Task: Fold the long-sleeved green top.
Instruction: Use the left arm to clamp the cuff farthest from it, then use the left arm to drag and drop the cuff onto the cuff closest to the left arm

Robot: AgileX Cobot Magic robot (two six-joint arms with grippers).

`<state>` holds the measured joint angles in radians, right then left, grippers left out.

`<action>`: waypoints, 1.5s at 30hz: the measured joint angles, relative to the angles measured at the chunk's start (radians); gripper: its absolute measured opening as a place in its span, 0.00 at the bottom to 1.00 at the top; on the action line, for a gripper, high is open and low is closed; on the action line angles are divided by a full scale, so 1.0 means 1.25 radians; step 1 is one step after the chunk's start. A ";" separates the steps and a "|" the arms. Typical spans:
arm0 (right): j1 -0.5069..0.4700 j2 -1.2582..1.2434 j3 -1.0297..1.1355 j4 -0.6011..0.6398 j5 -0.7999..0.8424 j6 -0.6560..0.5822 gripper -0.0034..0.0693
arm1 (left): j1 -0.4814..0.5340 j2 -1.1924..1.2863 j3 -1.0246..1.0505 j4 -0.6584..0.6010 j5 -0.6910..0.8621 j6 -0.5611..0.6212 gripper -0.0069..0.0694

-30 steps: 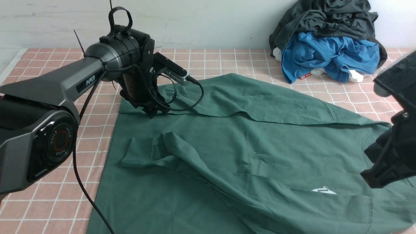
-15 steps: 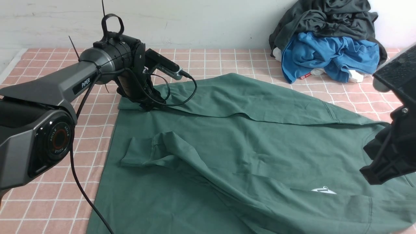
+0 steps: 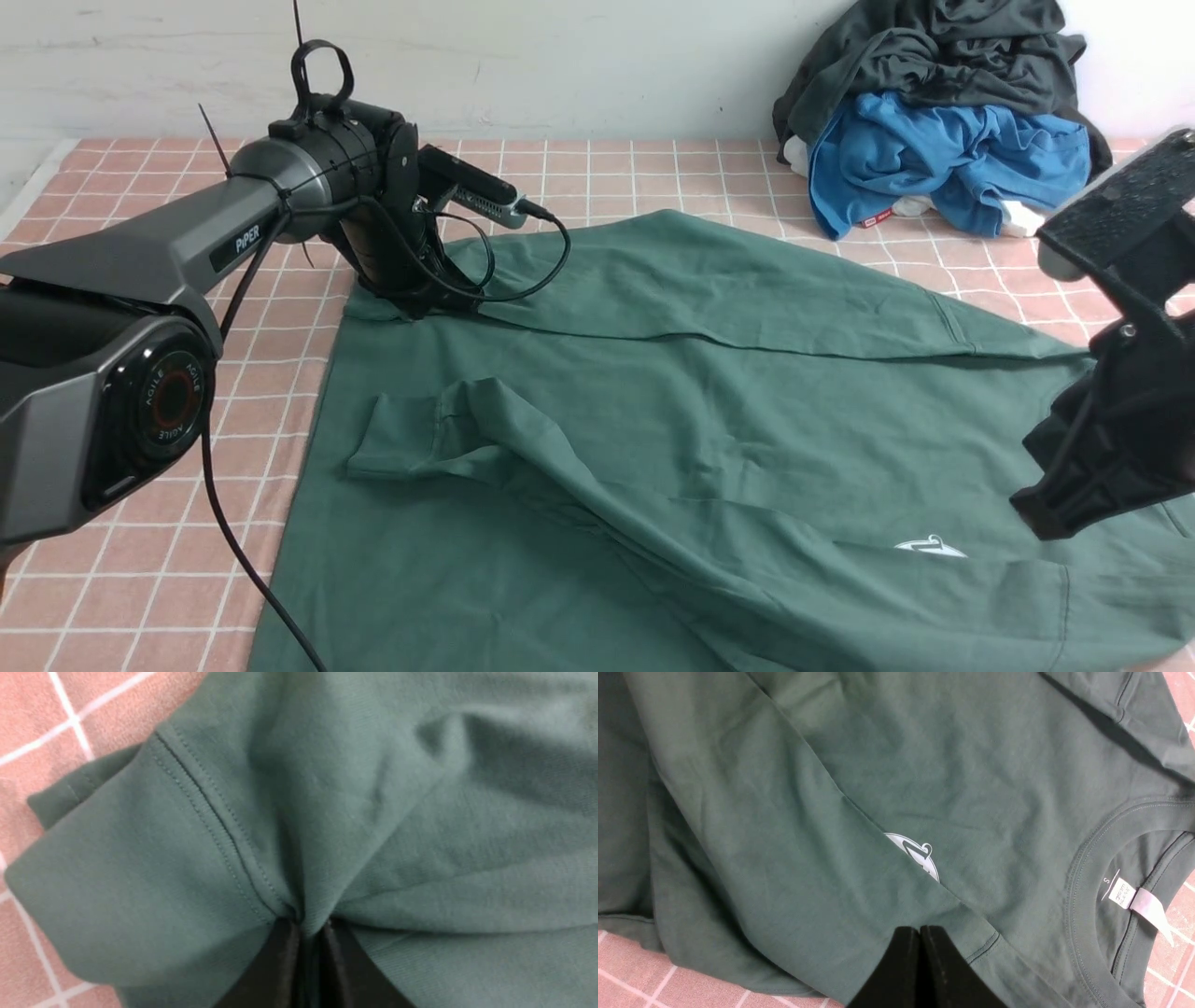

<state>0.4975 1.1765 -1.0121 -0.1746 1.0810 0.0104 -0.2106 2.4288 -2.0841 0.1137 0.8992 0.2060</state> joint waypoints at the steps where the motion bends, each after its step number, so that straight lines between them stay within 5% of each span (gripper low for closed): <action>1: 0.000 0.000 0.000 0.002 0.000 -0.003 0.03 | 0.000 -0.007 0.000 -0.010 0.022 0.001 0.13; 11: 0.000 0.000 0.000 -0.006 -0.015 -0.044 0.03 | -0.049 -0.179 0.005 -0.115 0.251 0.044 0.13; 17: 0.000 -0.018 0.000 -0.003 0.004 -0.047 0.03 | -0.107 -0.299 0.059 -0.106 0.262 0.038 0.13; 28: 0.000 -0.137 0.000 0.023 0.052 -0.047 0.03 | -0.171 -0.508 0.501 -0.070 0.263 0.018 0.13; 35: 0.000 -0.140 0.000 0.062 0.056 -0.048 0.03 | -0.176 -0.514 0.639 -0.034 0.179 0.014 0.13; 40: 0.000 -0.140 0.000 0.084 0.091 -0.060 0.03 | -0.176 -0.515 0.654 -0.013 0.154 0.008 0.23; 45: 0.006 -0.141 0.000 0.123 0.134 -0.098 0.03 | -0.176 -0.518 0.654 -0.030 0.162 0.008 0.48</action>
<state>0.5046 1.0001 -1.0121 -0.0210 1.2490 -0.1126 -0.4303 1.7812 -1.2660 0.0761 1.1019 0.2165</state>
